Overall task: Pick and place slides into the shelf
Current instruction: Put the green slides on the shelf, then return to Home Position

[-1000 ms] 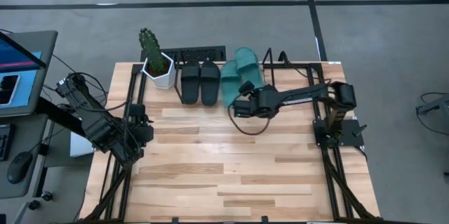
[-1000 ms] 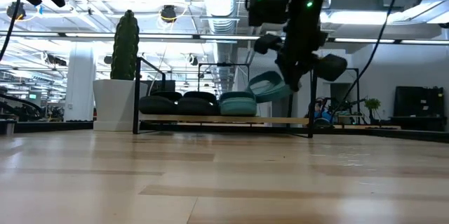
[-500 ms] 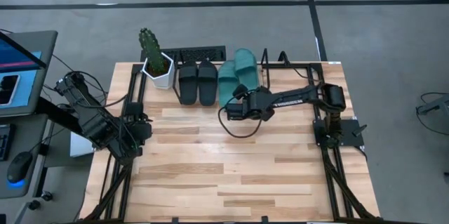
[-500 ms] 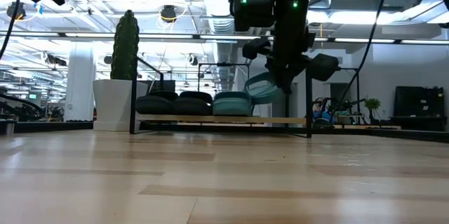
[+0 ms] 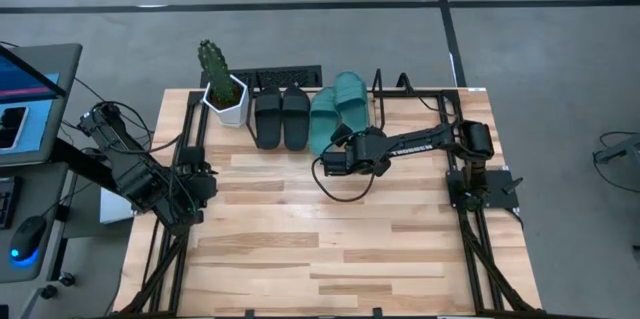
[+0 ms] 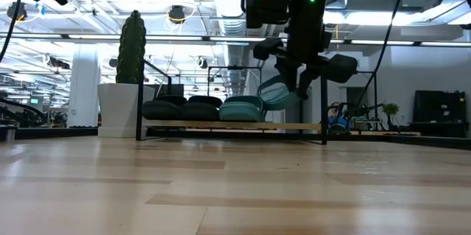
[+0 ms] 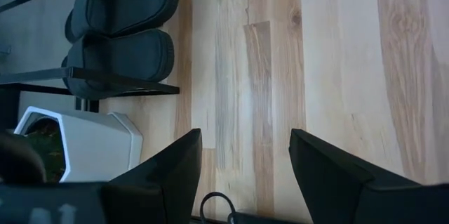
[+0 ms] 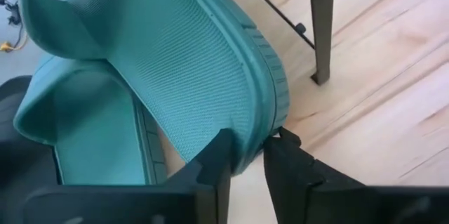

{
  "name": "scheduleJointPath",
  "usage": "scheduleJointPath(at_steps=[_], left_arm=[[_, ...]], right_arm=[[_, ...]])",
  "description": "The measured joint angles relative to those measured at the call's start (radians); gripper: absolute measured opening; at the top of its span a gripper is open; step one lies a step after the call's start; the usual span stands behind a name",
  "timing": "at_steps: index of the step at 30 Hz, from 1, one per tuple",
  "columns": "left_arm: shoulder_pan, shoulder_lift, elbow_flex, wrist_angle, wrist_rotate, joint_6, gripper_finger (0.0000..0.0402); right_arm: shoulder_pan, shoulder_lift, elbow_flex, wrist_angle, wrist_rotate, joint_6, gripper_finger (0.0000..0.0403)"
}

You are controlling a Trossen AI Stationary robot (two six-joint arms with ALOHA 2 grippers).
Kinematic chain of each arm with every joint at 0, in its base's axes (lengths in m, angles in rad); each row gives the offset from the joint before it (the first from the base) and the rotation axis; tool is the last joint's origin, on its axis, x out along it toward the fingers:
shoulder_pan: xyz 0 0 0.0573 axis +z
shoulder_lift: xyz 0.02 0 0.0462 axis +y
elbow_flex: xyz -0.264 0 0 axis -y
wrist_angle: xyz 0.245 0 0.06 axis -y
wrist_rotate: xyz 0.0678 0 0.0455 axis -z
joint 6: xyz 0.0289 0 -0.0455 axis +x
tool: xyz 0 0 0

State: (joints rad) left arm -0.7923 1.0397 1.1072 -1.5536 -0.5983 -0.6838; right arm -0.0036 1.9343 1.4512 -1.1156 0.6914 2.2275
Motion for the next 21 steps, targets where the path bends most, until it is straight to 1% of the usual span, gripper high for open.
scheduleJointPath(at_steps=[4,7,16,18,21], left_arm=[[0.0,0.0,0.0,0.0,0.0,0.001,0.0204],[0.0,0.0,0.0,0.0,0.0,0.001,0.0204],[0.0,0.0,0.0,0.0,0.01,0.003,0.0204],[0.0,0.0,0.0,0.0,0.014,0.006,0.0204],[0.0,0.0,0.0,0.0,0.014,0.009,0.0204]], right_arm=[[0.004,0.001,0.0,0.022,0.002,-0.003,0.0084],[0.004,0.002,-0.001,0.031,0.005,-0.003,0.0101],[0.004,0.003,-0.001,0.048,0.011,-0.005,0.0183],[0.007,0.003,-0.001,0.052,0.008,-0.01,0.0193],[0.02,0.003,-0.001,0.062,0.013,-0.011,0.0199]])
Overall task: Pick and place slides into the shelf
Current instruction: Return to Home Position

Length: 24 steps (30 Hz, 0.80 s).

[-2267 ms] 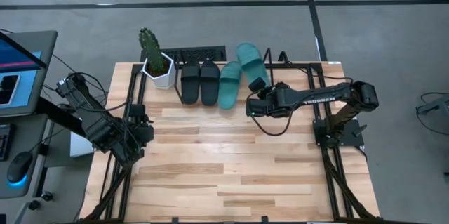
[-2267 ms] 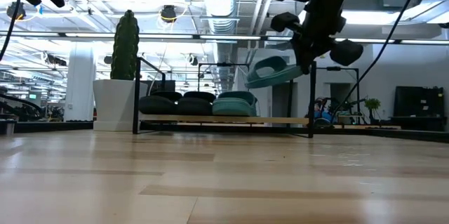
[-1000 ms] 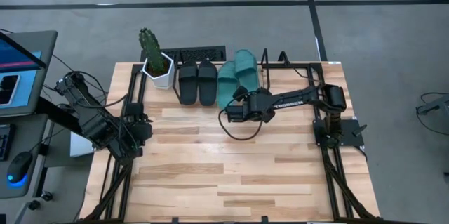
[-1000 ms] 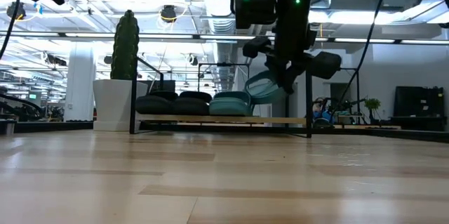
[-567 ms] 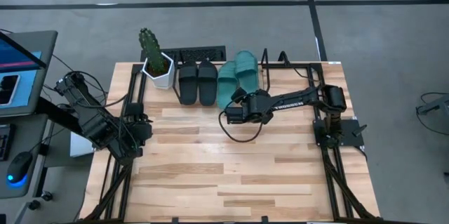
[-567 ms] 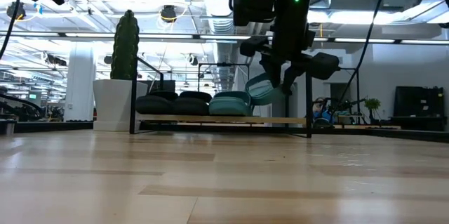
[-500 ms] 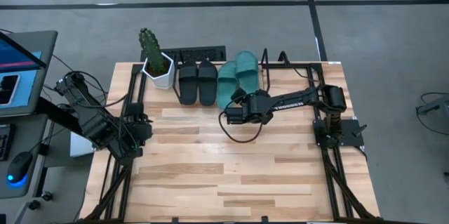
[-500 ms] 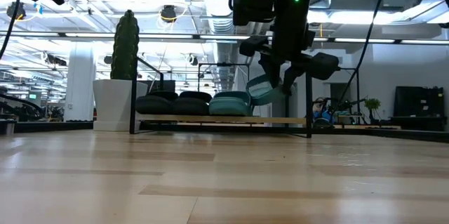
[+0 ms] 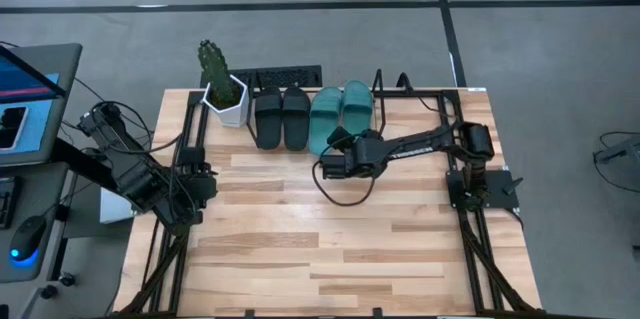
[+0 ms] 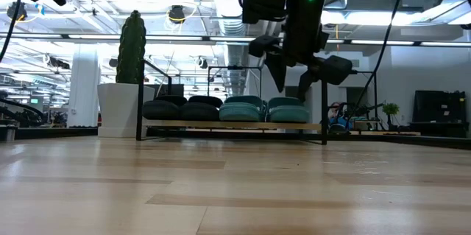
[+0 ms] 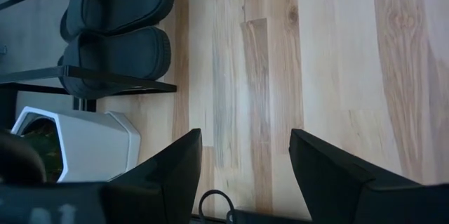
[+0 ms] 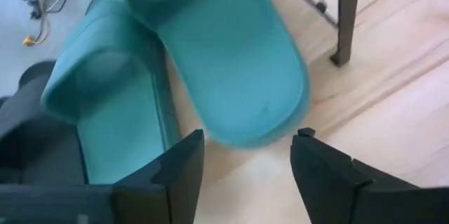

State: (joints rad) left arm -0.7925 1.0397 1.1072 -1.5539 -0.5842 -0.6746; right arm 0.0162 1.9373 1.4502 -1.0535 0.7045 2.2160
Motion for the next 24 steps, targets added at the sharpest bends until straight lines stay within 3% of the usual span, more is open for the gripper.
scheduleJointPath(at_steps=[5,8,16,24], left_arm=[[0.0,0.0,0.0,0.0,-0.021,-0.007,0.0204],[0.0,-0.005,0.0,-0.003,-0.059,-0.025,0.0204],[-0.008,-0.102,0.095,0.004,-0.11,0.017,0.0204],[-0.059,-0.217,0.382,0.081,-0.109,0.11,0.0204]], right_arm=[[0.04,-0.006,0.021,0.023,0.003,-0.067,0.019],[0.067,-0.007,0.083,0.022,0.005,-0.23,0.0181],[0.127,-0.008,0.385,0.077,-0.045,-0.926,0.0166],[0.162,-0.01,0.741,0.234,-0.285,-1.605,0.0162]])
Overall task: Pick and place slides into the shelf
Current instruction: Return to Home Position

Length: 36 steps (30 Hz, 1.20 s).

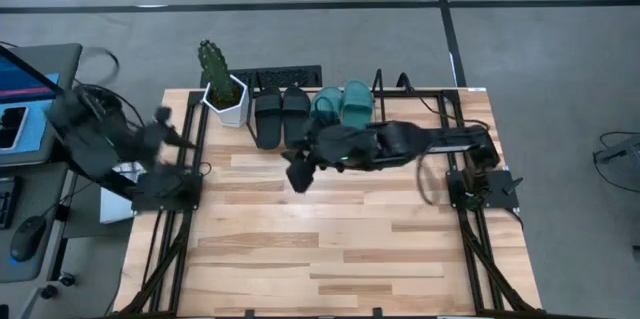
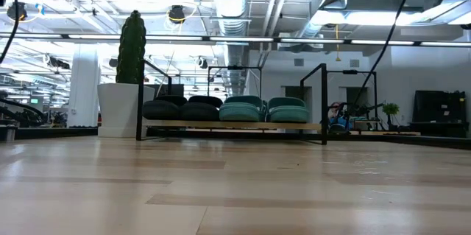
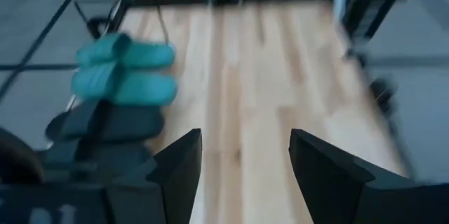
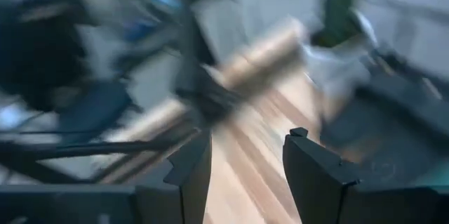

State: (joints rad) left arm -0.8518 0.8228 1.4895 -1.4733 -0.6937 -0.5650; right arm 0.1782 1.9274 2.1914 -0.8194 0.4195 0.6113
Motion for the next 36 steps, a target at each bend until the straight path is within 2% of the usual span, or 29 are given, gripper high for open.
scheduleJointPath(at_steps=[3,5,8,11,13,16,19,23,27,31,34,36], left_arm=[[-0.002,-0.04,0.111,0.001,0.0,0.008,0.0204],[-0.002,-0.077,0.162,-0.01,-0.004,-0.006,0.0204],[-0.002,-0.136,0.216,-0.018,-0.007,0.006,0.0204],[-0.002,-0.185,0.256,-0.011,0.0,-0.054,0.0204],[-0.002,-0.212,0.28,0.033,0.001,-0.026,0.0204],[-0.002,-0.237,0.305,0.165,0.01,0.169,0.0204],[-0.002,-0.236,0.316,0.29,0.074,0.364,0.0204],[-0.002,-0.238,0.315,0.37,0.182,0.545,0.0204],[-0.001,-0.238,0.31,0.339,0.188,0.566,0.0204],[-0.001,-0.244,0.251,0.324,0.191,0.583,0.0204],[-0.002,-0.273,0.172,0.34,0.213,0.582,0.0204],[-0.002,-0.318,0.086,0.415,0.261,0.585,0.0204]], right_arm=[[0.027,0.0,0.098,0.052,-0.047,-0.185,0.0164],[0.036,0.0,0.158,0.026,-0.054,-0.365,0.0165],[0.047,-0.059,0.136,0.048,0.007,-0.576,0.0165],[0.067,-0.129,0.145,0.043,0.174,-0.594,0.0166],[0.084,-0.185,0.146,-0.019,0.213,-0.598,0.0164],[0.082,-0.27,0.143,-0.089,0.138,-0.578,0.0164],[0.079,-0.358,0.144,-0.16,0.047,-0.536,0.0164],[0.092,-0.456,0.145,-0.265,0.024,-0.533,0.0163],[0.122,-0.553,0.143,-0.356,0.02,-0.541,0.0162],[0.184,-0.661,0.132,-0.383,0.02,-0.574,0.0161],[0.225,-0.745,0.065,-0.342,-0.01,-0.62,0.016],[0.243,-0.808,-0.022,-0.301,-0.043,-0.641,0.016]])
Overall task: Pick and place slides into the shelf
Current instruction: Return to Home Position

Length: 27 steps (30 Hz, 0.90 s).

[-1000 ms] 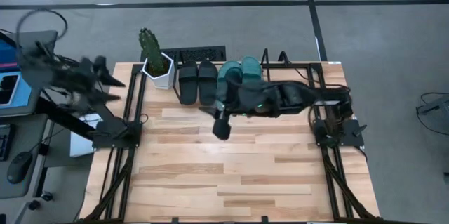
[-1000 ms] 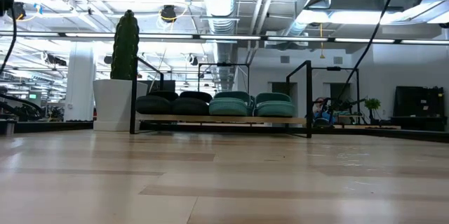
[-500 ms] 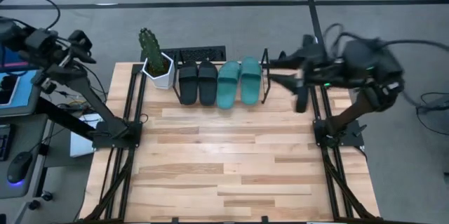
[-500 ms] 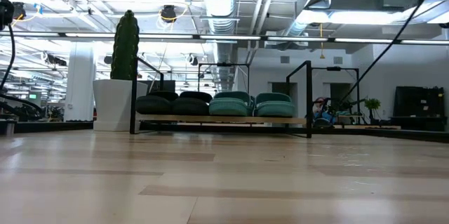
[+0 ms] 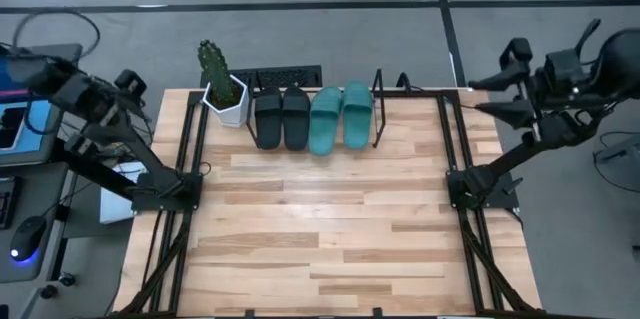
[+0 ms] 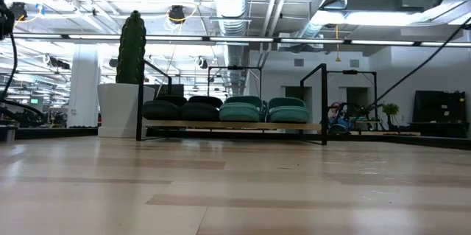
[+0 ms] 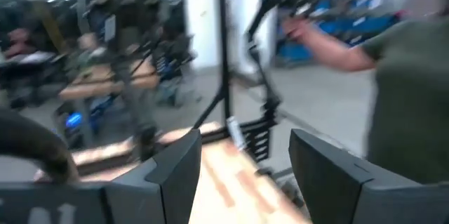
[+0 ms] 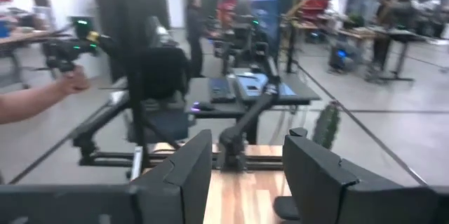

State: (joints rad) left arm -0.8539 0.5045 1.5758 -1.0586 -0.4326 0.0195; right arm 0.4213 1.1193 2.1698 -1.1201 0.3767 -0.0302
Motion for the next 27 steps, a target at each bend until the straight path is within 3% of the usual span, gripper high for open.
scheduleJointPath(at_steps=[3,9,12,15,23,27], left_arm=[[0.0,-0.108,-0.174,0.155,0.081,0.041,0.0204],[0.0,-0.385,-0.562,0.429,0.072,0.032,0.0204],[0.0,-0.502,-0.73,0.571,0.12,0.056,0.0204],[0.005,-0.48,-0.806,0.605,0.123,0.054,0.0204],[0.004,-0.475,-1.004,0.865,0.289,0.025,0.0204],[0.005,-0.488,-1.145,0.992,0.292,-0.01,0.0204]], right_arm=[[0.019,-0.118,-0.191,0.101,-0.018,-0.005,0.016],[0.046,-0.422,-0.697,0.451,-0.094,-0.004,0.016],[0.058,-0.574,-0.953,0.604,-0.121,0.015,0.0159],[0.068,-0.729,-1.18,0.722,-0.118,0.06,0.0161],[0.097,-1.101,-1.651,0.957,-0.168,0.129,0.0162],[0.111,-1.111,-1.745,0.959,-0.214,0.142,0.0164]])
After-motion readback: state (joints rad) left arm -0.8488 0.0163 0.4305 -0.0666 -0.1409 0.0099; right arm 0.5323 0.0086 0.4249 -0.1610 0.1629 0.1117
